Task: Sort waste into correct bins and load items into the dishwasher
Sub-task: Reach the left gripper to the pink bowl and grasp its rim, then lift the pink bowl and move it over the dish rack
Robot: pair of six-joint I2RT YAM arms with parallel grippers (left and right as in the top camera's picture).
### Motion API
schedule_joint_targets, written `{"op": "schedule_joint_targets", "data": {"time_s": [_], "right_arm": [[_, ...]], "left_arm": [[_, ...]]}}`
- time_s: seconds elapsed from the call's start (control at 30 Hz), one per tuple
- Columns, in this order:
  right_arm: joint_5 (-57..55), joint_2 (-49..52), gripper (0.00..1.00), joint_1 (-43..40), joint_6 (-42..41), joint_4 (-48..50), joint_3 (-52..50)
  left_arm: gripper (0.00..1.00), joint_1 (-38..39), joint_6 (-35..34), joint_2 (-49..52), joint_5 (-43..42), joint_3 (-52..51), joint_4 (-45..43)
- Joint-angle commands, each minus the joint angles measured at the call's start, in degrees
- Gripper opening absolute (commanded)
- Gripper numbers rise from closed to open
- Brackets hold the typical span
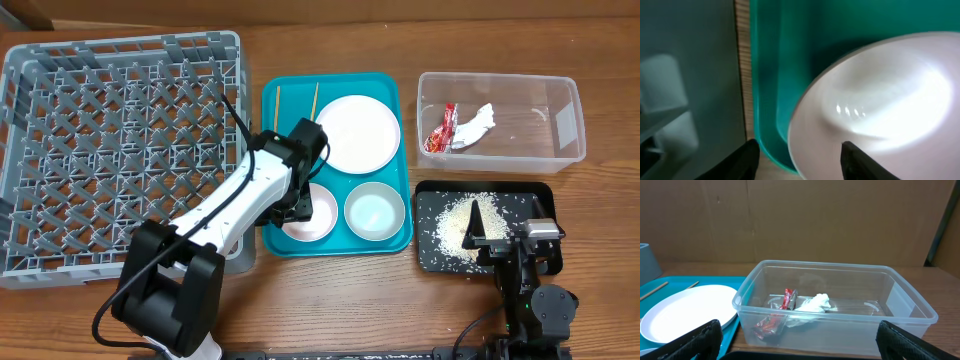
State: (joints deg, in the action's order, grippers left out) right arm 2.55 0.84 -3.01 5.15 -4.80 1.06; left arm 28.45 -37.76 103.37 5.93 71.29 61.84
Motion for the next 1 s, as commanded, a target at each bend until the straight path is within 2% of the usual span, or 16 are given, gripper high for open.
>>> {"op": "schedule_joint_targets", "data": {"time_s": [0.0, 0.1, 0.17, 0.23, 0.27, 0.4, 0.6, 0.77, 0.9, 0.97], "right_arm": [[-0.5, -0.7, 1.0, -0.3, 0.3, 0.2, -0.6], [-0.5, -0.7, 1.0, -0.3, 0.3, 0.2, -0.6], [-0.5, -0.7, 1.0, -0.3, 0.3, 0.2, -0.6], [-0.5, -0.7, 1.0, -0.3, 0.3, 0.2, -0.6], [-0.5, -0.7, 1.0, -0.3, 0.3, 0.2, -0.6], [-0.5, -0.7, 1.0, -0.3, 0.3, 0.2, -0.6], [-0.5, -0.7, 1.0, -0.3, 0.3, 0.2, -0.6], [-0.5, -0.7, 1.0, -0.3, 0.3, 0.2, -0.6], [-0.5, -0.7, 1.0, -0.3, 0.3, 0.2, -0.6], [-0.5, -0.7, 1.0, -0.3, 0.3, 0.2, -0.6]], "left_arm": [[0.55, -0.3, -0.6, 0.4, 0.0, -3.2, -2.0], [0.5, -0.4, -0.6, 0.5, 0.7, -3.7, -3.5], [0.39, -0.4, -0.6, 0.5, 0.9, -3.7, -4.9], [0.21, -0.4, -0.6, 0.5, 0.9, -3.7, -5.9], [0.15, -0.4, -0.6, 0.5, 0.9, -3.7, -6.3], [0.04, -0.4, -0.6, 0.4, 0.9, -3.6, -6.6], [0.04, -0.4, -0.7, -0.2, 0.9, -1.4, -2.3], [0.04, -1.5, -1.0, -2.4, 2.6, 8.6, 9.4], [0.04, -2.4, -1.0, -3.9, 10.9, 20.0, 20.2], [0.04, -2.6, -1.1, -4.0, 18.1, 25.4, 25.5]]}}
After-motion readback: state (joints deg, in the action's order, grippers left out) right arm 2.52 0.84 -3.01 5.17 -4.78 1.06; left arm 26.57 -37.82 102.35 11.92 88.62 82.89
